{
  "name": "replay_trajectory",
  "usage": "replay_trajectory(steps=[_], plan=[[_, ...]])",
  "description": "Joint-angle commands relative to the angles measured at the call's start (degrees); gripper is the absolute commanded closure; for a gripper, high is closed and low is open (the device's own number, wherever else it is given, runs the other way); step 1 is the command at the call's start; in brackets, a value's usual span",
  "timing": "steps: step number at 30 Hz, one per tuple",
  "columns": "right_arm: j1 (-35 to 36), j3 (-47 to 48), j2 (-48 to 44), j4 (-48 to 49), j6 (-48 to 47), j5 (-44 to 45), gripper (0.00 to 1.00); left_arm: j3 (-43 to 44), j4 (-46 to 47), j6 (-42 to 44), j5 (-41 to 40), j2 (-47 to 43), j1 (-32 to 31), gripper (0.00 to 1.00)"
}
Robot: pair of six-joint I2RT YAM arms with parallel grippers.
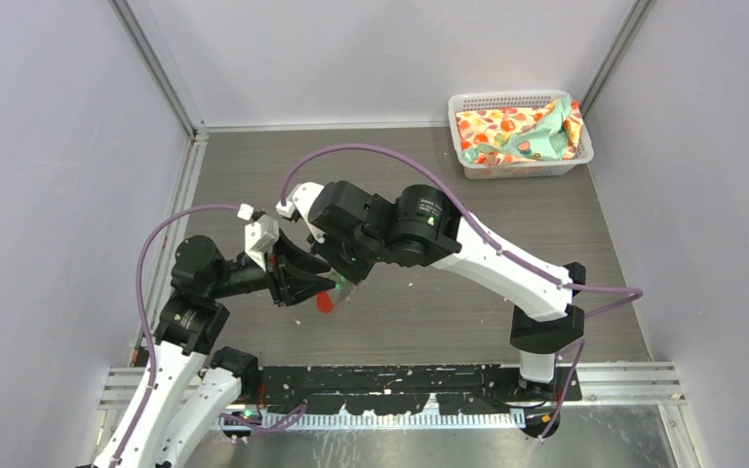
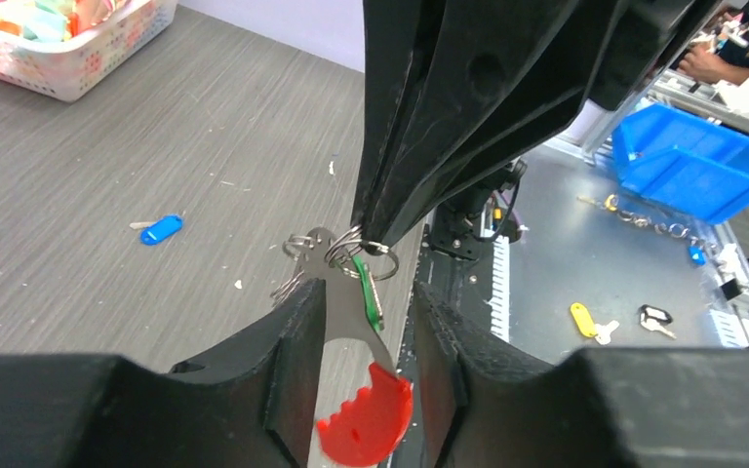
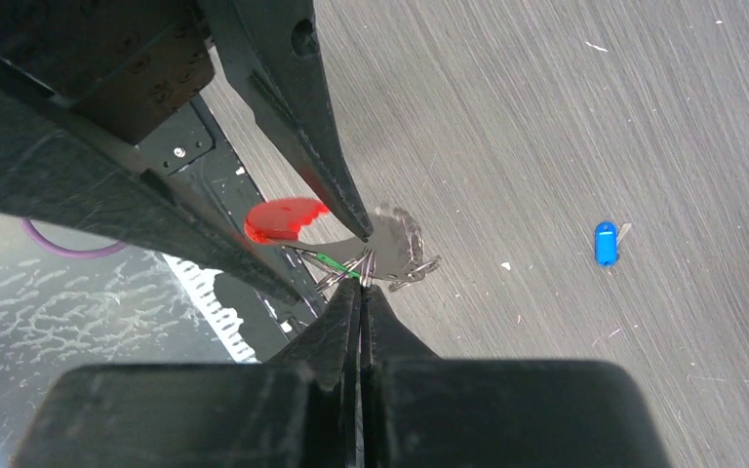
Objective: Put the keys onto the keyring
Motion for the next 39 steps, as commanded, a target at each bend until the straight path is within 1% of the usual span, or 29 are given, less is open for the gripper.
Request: replay_trajectory(steps=[1,3,8,12,21,24,26,30,32,36,39], plan=[[0.4,3.2,-0.6,0.9,0.8,0.1,0.99,-0.5,-1.7,5.6,-0.5,-1.0,-0.4,0.63],[0.4,3.2,-0.7,1.0,0.7,-0.2,0.99,-0.3,-1.8,6.0,-1.4,-1.1,-0.4,0.69],[0.4,2.7,-0.7,1.1,0.6,-0.6,0.99,0.7,-1.1,4.8,-2.3,-0.5,-0.5,0.88],[0.4,0.8,-1.5,1.5,0.6,-0.5,0.99,0.7,1.4,2.2,-1.5,-0.7,-0.5,0.99],[0.4,-5.0,-4.0,3.5,0.6,-0.1,0.99,2.9,2.7,-2.0,1.7,-1.4,-0.5,1.00],[0.3,-6.7,-5.3,4.5,0.7,0.1,0.99,3.1,1.4,-1.7,2.0,-2.2,-0.5,1.00],[0.3,-7.8,-6.2,5.2,0.7,-0.2,0.99,3.7,-1.0,0.5,2.0,-2.9,-0.5,1.00],[0.3,-10.3,-8.3,6.3,0.4,-1.2,0.99,7.1,-10.3,8.6,1.5,-3.1,-0.5,0.99],[0.3,-11.9,-9.3,6.7,-0.1,-1.8,0.99,9.0,-14.0,11.3,0.3,-2.7,-0.4,0.99],[0.2,-13.7,-10.8,6.8,-0.7,-3.5,0.99,12.1,-18.1,11.0,2.0,-0.9,-0.5,0.99],[0.2,-14.6,-11.5,7.4,-1.1,-4.8,0.99,12.1,-17.1,7.7,5.0,-0.7,-0.5,1.00]])
